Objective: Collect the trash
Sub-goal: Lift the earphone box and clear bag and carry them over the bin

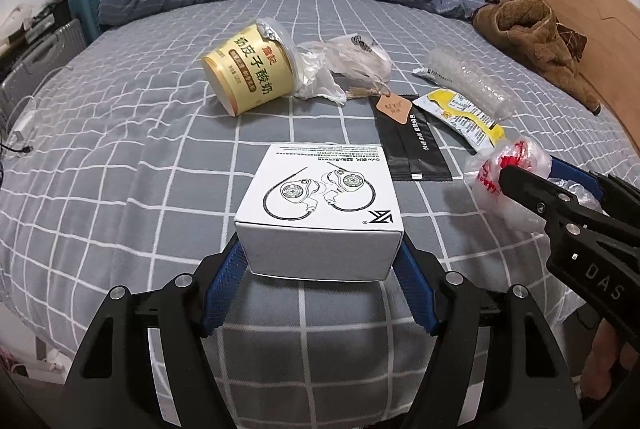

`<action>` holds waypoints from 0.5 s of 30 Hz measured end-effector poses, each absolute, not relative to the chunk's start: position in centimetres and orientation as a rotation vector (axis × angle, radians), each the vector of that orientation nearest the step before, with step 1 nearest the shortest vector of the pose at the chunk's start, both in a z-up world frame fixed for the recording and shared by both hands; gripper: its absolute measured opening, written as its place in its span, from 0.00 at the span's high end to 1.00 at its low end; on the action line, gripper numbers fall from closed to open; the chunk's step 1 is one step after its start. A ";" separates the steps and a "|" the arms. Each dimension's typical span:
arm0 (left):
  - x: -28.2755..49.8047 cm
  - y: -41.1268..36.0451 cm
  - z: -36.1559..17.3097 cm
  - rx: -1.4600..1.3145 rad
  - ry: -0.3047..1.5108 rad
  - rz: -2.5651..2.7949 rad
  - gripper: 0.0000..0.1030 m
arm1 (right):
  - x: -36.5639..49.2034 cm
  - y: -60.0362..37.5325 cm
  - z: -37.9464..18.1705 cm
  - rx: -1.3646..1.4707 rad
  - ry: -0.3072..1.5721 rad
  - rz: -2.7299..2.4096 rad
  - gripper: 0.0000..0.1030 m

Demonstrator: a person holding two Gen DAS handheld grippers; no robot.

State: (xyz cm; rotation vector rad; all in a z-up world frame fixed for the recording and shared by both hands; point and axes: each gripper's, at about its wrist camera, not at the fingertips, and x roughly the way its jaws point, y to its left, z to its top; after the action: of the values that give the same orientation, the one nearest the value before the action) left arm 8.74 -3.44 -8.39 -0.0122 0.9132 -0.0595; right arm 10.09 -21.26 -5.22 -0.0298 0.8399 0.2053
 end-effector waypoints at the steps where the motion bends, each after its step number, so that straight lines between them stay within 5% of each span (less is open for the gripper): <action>1: 8.5 -3.3 -8.2 -0.015 0.911 -0.058 0.33 | 9.9 -21.2 -5.1 -0.029 0.839 0.205 0.52; 15: 4.3 -2.6 -6.5 -0.032 0.888 -0.059 0.33 | 5.7 -21.4 -4.1 -0.022 0.820 0.186 0.52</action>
State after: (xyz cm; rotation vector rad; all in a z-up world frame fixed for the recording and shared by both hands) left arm 4.34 -2.60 -6.49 -0.0316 0.8877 -0.0593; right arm 5.68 -21.39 -4.12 -0.0219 0.8195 0.1863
